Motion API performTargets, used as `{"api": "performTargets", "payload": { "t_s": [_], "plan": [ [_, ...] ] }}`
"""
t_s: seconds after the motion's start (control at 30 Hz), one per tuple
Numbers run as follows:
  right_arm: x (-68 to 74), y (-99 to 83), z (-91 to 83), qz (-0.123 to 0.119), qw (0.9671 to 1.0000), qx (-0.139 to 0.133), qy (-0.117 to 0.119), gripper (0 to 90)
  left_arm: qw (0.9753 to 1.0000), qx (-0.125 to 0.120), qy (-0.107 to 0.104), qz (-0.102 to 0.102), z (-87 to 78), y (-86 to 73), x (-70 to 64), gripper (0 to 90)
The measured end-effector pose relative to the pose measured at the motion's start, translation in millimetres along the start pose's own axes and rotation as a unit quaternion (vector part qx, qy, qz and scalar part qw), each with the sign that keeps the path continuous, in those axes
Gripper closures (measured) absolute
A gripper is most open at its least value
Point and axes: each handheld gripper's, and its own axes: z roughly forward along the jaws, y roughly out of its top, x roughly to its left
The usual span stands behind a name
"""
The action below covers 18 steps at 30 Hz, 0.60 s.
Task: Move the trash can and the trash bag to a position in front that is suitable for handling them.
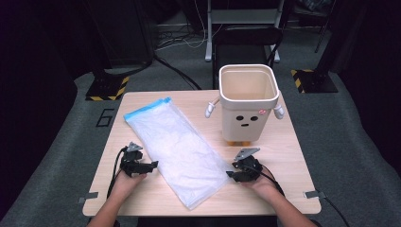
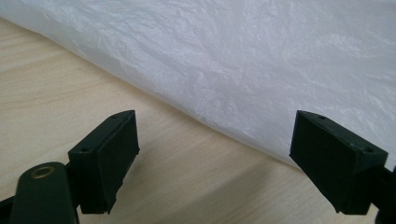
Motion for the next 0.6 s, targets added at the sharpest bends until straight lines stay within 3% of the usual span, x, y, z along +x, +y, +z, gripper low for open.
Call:
{"api": "performTargets", "payload": {
  "t_s": [0.03, 0.07, 0.1, 0.13, 0.17, 0.2, 0.27, 0.37, 0.6],
  "plan": [
    [3.4, 0.2, -0.3, 0.004, 1.0, 0.006, 0.002, 54.4, 1.0, 0.003, 0.003, 0.006, 1.4, 0.5, -0.5, 14.9],
    [5.3, 1.2, 1.9, -0.017, 0.9998, -0.003, 0.0, 58.8, 0.9999, 0.004, 0.008, 0.006, 2.7, 0.5, -1.9, 14.8],
    [5.3, 1.2, 1.9, -0.017, 0.9998, -0.003, 0.0, 58.8, 0.9999, 0.005, 0.01, 0.012, 3.8, 0.4, -2.1, 14.8],
    [8.0, 1.5, 2.3, -0.025, 0.9997, -0.003, 0.004, 68.3, 0.9997, 0.011, 0.019, 0.012, 6.0, -0.3, -3.7, 14.4],
    [8.0, 1.5, 2.3, -0.025, 0.9997, -0.003, 0.004, 68.3, 0.9997, 0.011, 0.019, 0.012, 6.0, -0.3, -3.7, 13.6],
    [10.3, 1.4, 2.8, -0.03, 0.9994, -0.006, 0.014, 77.2, 0.9993, 0.012, 0.026, 0.023, 7.8, -0.7, -4.4, 12.3],
    [13.5, 1.1, 2.0, -0.03, 0.9993, 0.001, 0.024, 82.2, 0.9991, 0.013, 0.029, 0.026, 7.9, -0.9, -5.1, 12.0],
    [15.5, 1.1, 2.1, -0.037, 0.9988, 0.001, 0.032, 85.3, 0.9991, 0.009, 0.028, 0.031, 8.4, -1.6, -3.4, 11.7],
    [23.9, 0.3, 3.0, -0.064, 0.9954, 0.0, 0.071, 88.5, 0.9987, 0.001, 0.05, 0.007, 7.3, -2.8, 9.7, 11.3]
  ]
}}
